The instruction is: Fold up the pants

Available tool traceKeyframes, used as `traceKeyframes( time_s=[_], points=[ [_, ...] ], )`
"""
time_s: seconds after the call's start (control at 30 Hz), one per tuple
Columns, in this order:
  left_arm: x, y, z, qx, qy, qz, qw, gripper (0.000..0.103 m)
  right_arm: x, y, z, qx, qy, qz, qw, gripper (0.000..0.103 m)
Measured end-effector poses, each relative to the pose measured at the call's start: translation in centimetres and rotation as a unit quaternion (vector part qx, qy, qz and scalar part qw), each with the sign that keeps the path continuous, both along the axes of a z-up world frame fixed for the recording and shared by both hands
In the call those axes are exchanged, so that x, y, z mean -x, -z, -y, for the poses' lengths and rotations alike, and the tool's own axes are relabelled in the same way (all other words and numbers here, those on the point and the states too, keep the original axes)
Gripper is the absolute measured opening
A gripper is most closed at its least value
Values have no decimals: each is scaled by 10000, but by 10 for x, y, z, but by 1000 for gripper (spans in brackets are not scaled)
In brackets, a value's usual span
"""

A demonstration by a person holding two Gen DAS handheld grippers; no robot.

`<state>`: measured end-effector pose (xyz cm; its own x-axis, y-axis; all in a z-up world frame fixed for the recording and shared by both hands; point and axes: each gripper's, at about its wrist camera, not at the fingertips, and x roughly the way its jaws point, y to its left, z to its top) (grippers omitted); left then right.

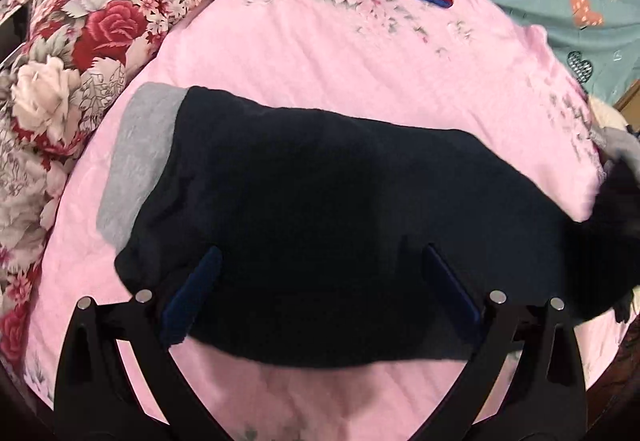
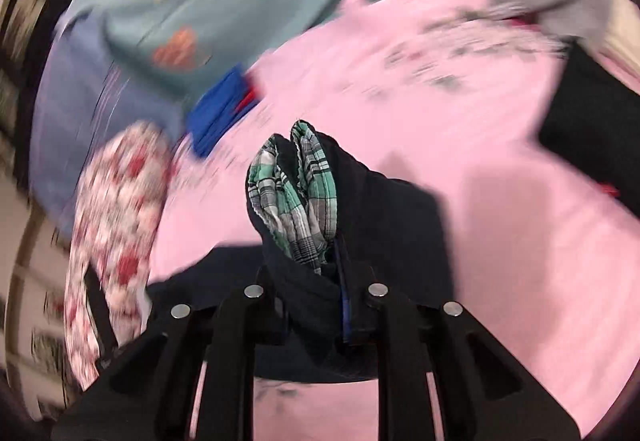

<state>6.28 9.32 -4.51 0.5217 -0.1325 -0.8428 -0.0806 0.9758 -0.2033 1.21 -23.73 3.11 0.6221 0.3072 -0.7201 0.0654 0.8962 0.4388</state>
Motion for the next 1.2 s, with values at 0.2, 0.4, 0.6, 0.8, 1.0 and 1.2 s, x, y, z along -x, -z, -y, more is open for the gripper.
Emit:
traceKeyframes(
  time_s=[0.2,0.4,0.6,0.8,1.0,1.2],
  points=[
    [13,-1,-1,-224,6,54,9997,101,-33,71,-102,727,-1227,-917,9855,55],
    [7,-12,14,177,279,70,9994,101,-14,31,-31,-858,-1332,-431,9864,71],
    [-10,-30,84,529,1147,128,9919,101,-22,39,61,-68,242,-408,9989,31],
    [-18,-20,162,-89,1838,142,9828,101,-30,58,40,-467,-478,-402,9970,27],
    [-24,26,173,-612,1946,-57,9790,101,-45,80,91,-1111,480,-495,9914,3],
    [-9,15,144,-429,1639,-76,9855,101,0,56,74,-652,-184,-279,9973,9]
  ],
)
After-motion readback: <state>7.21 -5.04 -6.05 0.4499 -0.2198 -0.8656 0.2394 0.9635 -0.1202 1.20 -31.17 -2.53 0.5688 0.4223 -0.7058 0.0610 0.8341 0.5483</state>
